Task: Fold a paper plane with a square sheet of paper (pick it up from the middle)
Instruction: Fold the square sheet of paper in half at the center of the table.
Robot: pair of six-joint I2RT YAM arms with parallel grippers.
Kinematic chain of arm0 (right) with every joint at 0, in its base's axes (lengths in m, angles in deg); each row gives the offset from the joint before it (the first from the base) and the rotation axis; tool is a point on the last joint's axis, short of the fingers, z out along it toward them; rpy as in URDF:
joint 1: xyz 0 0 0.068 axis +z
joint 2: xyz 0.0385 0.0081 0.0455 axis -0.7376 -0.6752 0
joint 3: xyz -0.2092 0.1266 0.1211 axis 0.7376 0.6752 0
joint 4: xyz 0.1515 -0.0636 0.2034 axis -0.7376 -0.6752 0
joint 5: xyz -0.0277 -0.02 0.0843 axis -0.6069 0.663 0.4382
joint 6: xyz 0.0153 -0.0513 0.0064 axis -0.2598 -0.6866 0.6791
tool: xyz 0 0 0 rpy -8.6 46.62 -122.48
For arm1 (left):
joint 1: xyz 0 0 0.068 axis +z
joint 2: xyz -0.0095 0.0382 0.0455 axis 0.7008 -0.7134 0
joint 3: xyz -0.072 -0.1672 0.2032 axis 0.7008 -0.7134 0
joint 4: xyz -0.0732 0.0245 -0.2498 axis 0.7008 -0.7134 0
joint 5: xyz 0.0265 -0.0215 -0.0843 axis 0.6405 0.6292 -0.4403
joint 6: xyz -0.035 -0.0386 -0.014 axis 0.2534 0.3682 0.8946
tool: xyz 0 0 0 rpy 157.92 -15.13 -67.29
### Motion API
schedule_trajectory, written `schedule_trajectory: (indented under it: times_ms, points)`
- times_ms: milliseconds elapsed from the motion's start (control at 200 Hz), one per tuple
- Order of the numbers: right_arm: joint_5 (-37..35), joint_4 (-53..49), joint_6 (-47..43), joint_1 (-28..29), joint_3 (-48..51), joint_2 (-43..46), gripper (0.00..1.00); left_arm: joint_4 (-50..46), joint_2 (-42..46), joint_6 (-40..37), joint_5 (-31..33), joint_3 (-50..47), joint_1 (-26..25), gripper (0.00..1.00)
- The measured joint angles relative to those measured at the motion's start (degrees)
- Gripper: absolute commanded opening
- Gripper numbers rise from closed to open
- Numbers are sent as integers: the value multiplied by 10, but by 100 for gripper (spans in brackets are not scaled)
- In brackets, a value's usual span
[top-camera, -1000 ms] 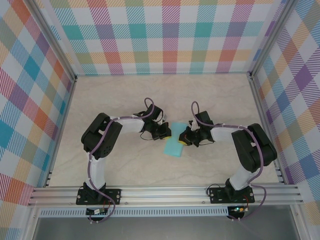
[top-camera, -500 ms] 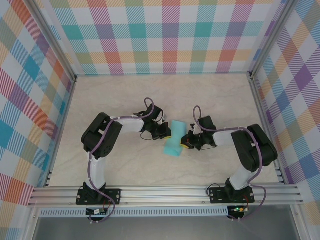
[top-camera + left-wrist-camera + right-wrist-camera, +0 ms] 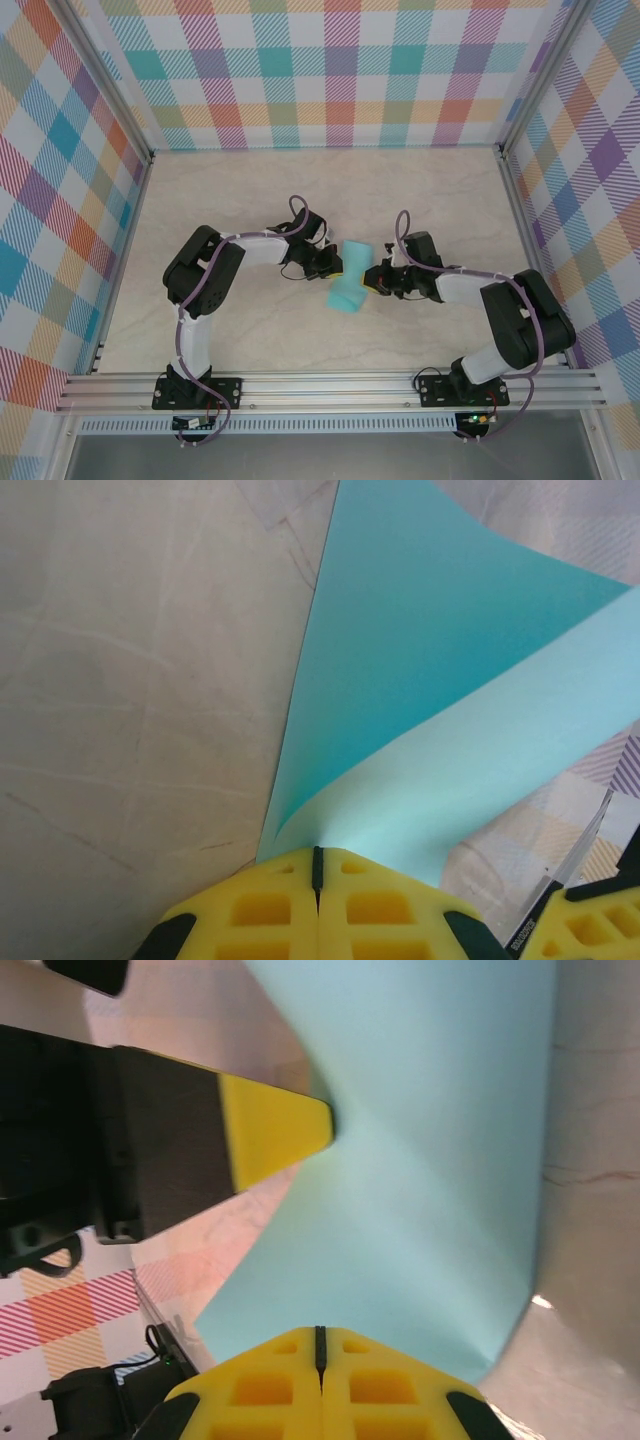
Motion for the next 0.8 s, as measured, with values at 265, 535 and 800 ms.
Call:
schedule_trajectory:
  times_ms: [265,535,800]
  points:
    - [20,56,23,0,21,-50,0,0,0,0,0,0,0,0]
    - [19,42,2,0,35,-66,0,0,0,0,0,0,0,0]
    - [22,37,8,4,35,-30,0,0,0,-2,0,0,0,0]
